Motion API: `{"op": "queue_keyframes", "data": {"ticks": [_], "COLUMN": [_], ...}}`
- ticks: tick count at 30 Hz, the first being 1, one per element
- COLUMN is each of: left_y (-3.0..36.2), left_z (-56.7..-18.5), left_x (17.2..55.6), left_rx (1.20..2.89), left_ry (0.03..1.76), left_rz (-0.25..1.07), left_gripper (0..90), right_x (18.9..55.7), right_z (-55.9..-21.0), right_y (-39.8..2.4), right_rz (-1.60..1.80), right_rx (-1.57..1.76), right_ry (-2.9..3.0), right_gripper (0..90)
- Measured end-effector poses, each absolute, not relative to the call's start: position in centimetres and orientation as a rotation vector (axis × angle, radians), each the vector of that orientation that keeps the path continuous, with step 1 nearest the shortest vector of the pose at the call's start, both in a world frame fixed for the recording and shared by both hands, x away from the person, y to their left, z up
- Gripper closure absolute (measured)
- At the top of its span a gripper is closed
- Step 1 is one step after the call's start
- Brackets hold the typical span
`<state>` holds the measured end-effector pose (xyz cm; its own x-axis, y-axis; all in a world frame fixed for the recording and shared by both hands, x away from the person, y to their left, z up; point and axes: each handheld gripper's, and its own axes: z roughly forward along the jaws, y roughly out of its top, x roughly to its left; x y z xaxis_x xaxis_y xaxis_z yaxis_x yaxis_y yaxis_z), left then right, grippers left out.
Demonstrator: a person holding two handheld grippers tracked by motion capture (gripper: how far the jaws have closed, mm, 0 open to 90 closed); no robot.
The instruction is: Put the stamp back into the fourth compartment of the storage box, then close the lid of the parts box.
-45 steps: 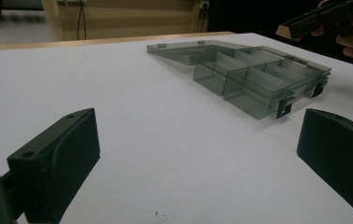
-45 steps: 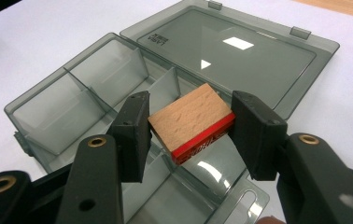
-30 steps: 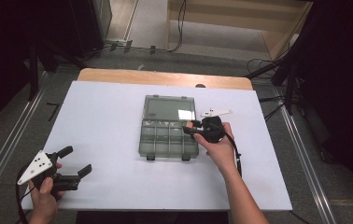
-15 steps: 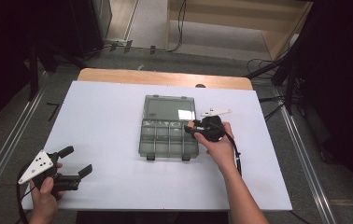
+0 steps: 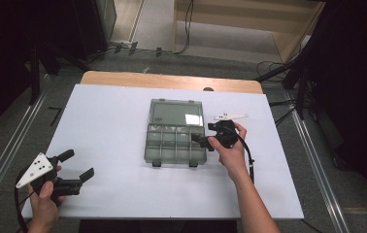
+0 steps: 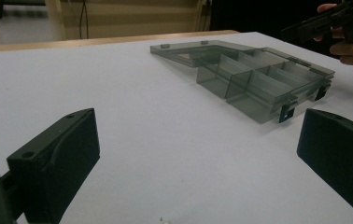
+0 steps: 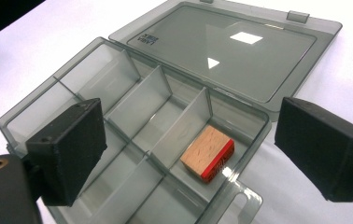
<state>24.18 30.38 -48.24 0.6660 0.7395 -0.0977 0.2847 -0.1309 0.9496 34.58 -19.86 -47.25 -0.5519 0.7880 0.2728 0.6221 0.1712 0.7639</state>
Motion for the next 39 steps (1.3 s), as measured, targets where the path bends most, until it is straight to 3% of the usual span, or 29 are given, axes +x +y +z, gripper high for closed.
{"op": "queue_keyframes", "data": {"ticks": [1,39], "left_y": [30.2,23.3], "left_z": [-48.1,-45.4], "left_x": [24.2,27.9], "left_rx": [1.71,1.798], "left_ry": [0.833,0.74], "left_rz": [0.486,0.385], "left_gripper": [0.0,0.0], "right_x": [34.5,31.2], "right_z": [-47.2,-46.5], "right_y": [-19.9,-23.0], "right_rz": [1.331,1.448], "right_rx": [1.383,1.342], "right_ry": [2.254,2.187], "right_gripper": [0.0,0.0]}}
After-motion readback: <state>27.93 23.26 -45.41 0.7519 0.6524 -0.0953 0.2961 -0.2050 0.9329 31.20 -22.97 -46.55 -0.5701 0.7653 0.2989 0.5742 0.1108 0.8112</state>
